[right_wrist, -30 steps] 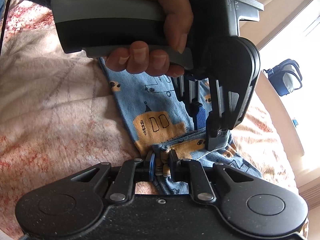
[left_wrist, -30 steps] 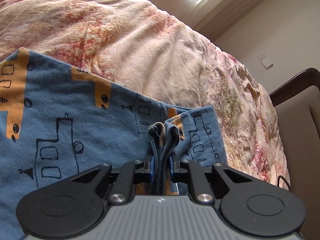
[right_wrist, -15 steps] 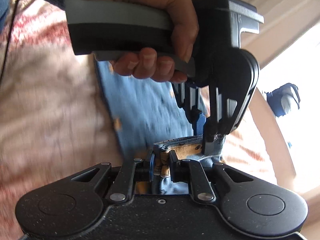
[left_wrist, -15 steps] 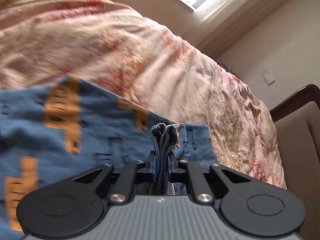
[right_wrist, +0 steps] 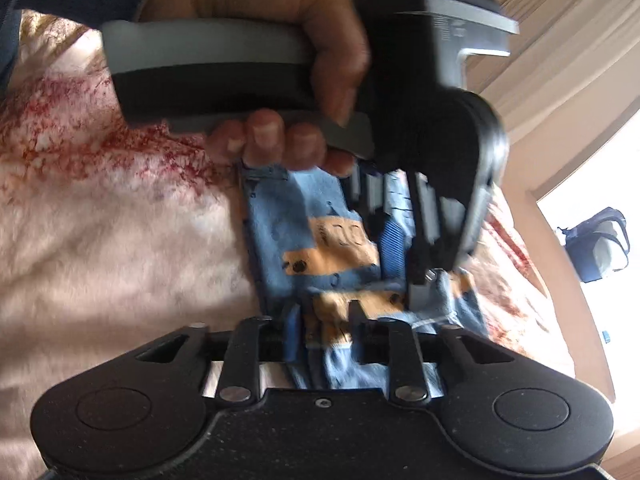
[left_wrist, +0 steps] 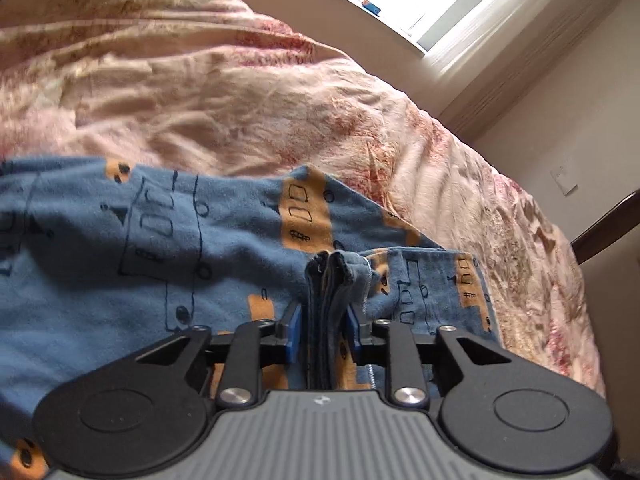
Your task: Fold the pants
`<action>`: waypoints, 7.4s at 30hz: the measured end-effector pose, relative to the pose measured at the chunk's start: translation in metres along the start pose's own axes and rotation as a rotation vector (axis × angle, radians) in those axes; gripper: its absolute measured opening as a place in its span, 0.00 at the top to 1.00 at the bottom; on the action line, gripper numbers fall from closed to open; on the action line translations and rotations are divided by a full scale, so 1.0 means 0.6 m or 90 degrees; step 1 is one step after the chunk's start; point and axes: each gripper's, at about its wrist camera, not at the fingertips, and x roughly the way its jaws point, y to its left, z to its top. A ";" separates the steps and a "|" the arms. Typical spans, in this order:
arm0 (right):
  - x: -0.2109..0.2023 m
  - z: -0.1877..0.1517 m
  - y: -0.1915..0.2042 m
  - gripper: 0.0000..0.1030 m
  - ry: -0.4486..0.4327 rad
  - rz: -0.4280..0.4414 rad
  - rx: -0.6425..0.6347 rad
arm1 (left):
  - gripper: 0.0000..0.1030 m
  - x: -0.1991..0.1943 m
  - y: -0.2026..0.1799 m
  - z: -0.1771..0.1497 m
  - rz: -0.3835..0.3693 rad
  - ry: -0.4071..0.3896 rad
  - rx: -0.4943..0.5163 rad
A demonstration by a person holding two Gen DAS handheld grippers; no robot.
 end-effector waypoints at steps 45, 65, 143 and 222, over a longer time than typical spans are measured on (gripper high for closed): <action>-0.075 -0.170 -0.123 0.01 0.140 -0.229 0.395 | 0.00 -0.070 -0.104 -0.161 0.342 -0.055 0.086; -0.014 -0.159 -0.114 0.01 0.084 -0.267 0.368 | 0.00 -0.209 0.107 -0.161 0.305 -0.257 -0.401; 0.033 -0.065 -0.174 0.01 -0.002 -0.128 0.378 | 0.85 -0.228 0.051 -0.120 0.252 -0.444 -0.186; -0.029 -0.330 -0.347 0.53 0.018 0.097 0.794 | 0.28 0.071 -0.421 -0.229 0.198 -0.129 0.335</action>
